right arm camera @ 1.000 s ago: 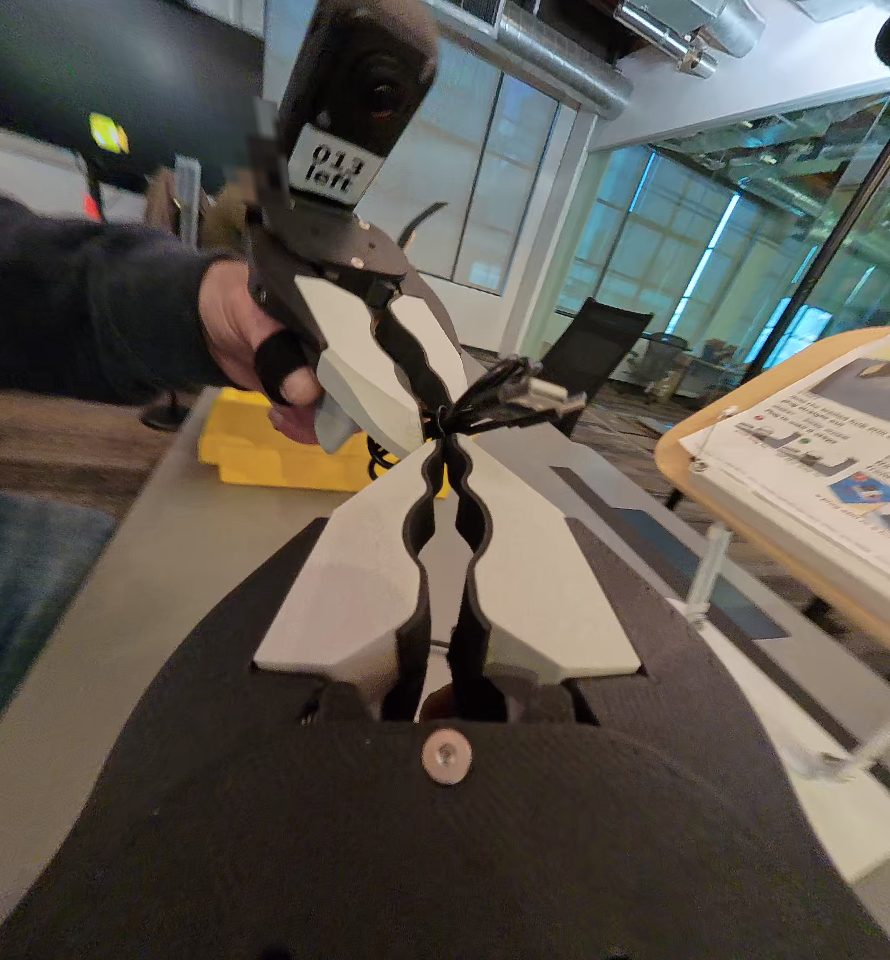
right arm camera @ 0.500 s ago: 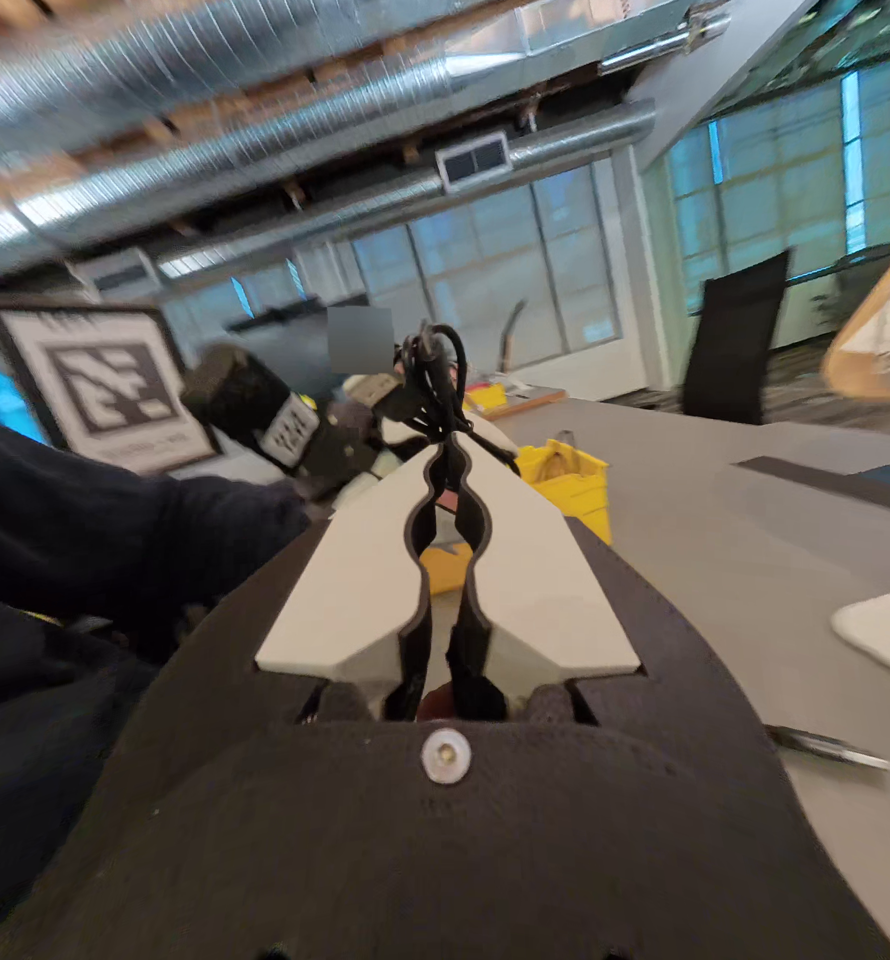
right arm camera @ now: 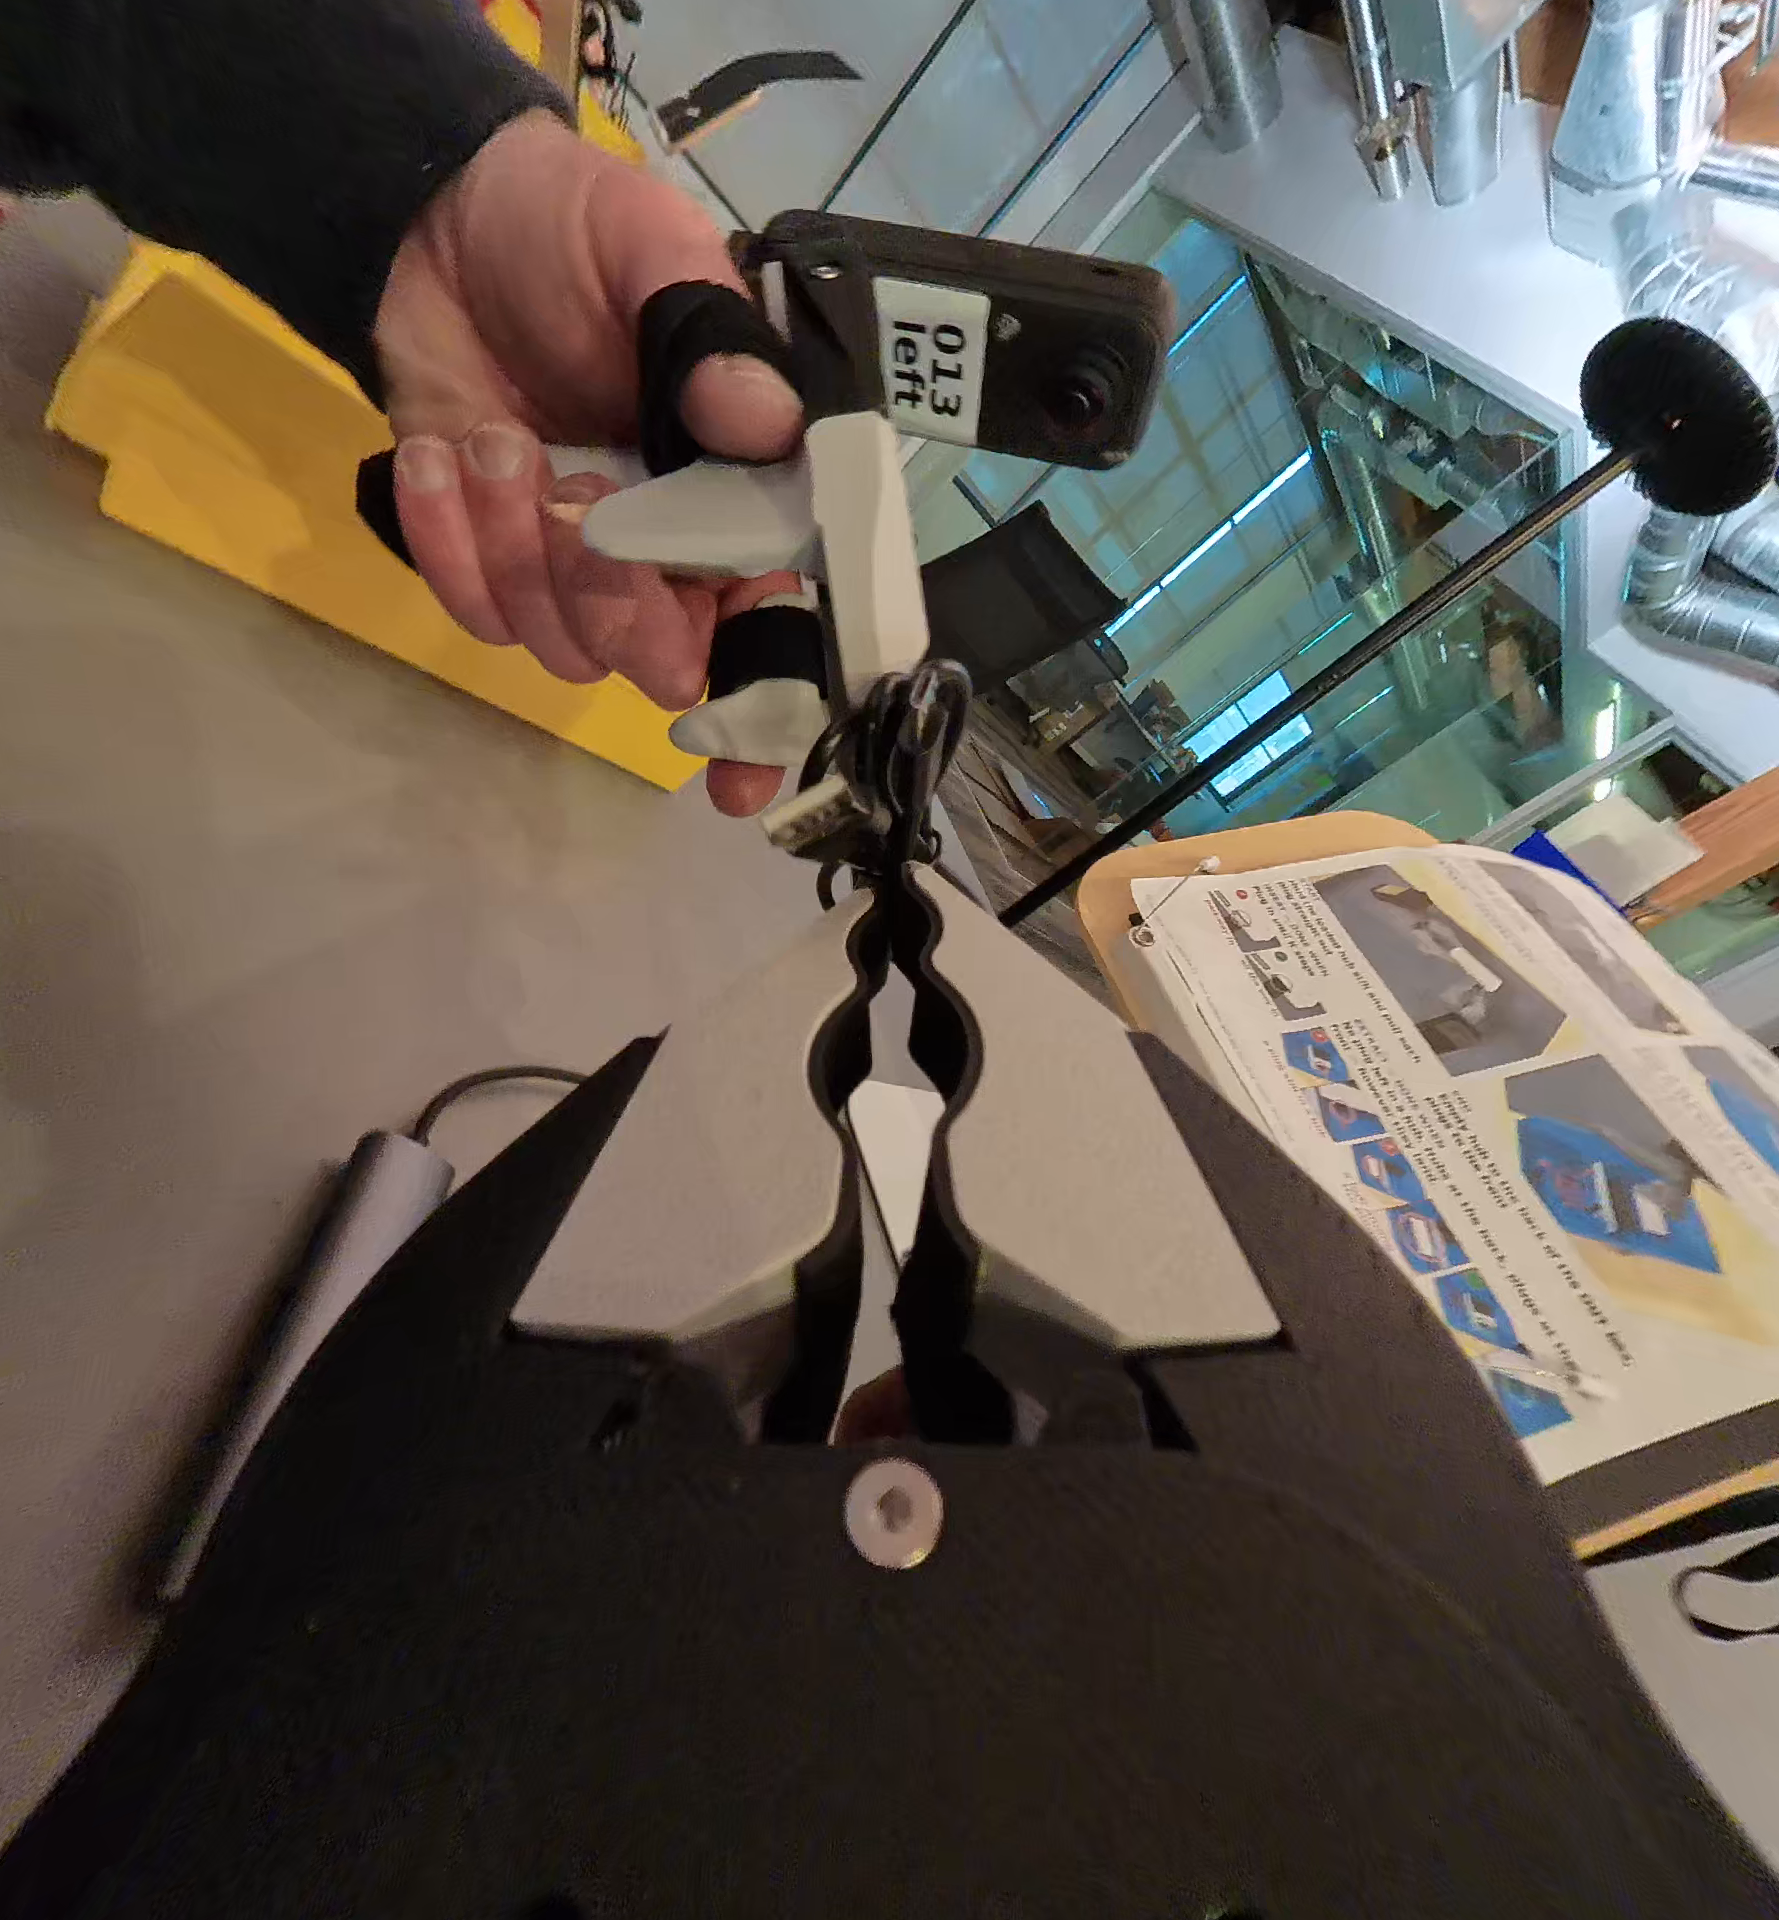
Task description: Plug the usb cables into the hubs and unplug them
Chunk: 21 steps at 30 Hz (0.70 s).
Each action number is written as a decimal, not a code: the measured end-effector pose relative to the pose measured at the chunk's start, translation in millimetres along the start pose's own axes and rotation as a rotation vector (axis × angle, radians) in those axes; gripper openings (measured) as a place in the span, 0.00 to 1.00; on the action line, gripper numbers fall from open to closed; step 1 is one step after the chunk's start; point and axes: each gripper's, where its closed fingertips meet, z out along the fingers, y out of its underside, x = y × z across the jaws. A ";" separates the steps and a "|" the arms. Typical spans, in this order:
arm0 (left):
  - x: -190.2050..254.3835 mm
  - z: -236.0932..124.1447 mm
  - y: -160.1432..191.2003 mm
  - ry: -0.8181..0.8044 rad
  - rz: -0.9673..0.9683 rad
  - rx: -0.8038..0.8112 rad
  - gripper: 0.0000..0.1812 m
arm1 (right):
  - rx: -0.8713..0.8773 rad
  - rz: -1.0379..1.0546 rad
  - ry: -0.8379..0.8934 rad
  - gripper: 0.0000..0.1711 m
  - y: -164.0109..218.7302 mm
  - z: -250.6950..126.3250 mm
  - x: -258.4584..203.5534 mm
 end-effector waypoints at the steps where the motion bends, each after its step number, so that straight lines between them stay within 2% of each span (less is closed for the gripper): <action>1: -0.4 0.9 -0.1 0.019 -0.012 -0.007 0.39 | -0.008 -0.029 -0.002 0.00 0.9 -0.6 -1.4; 5: 4.8 0.9 2.1 0.139 -0.044 -0.032 0.43 | -0.029 -0.114 -0.005 0.00 1.6 -3.5 -4.9; 12: 12.9 1.7 8.5 0.287 -0.078 -0.001 0.42 | 0.032 -0.098 -0.031 0.00 -10.9 -10.5 -12.1; 16: 18.1 6.9 0.2 0.272 0.004 0.023 0.42 | 0.034 -0.089 -0.080 0.00 -11.1 -9.1 -23.0; 21: 29.8 8.7 -9.3 0.237 0.136 0.022 0.34 | 0.014 -0.082 -0.113 0.00 -6.6 -4.7 -34.2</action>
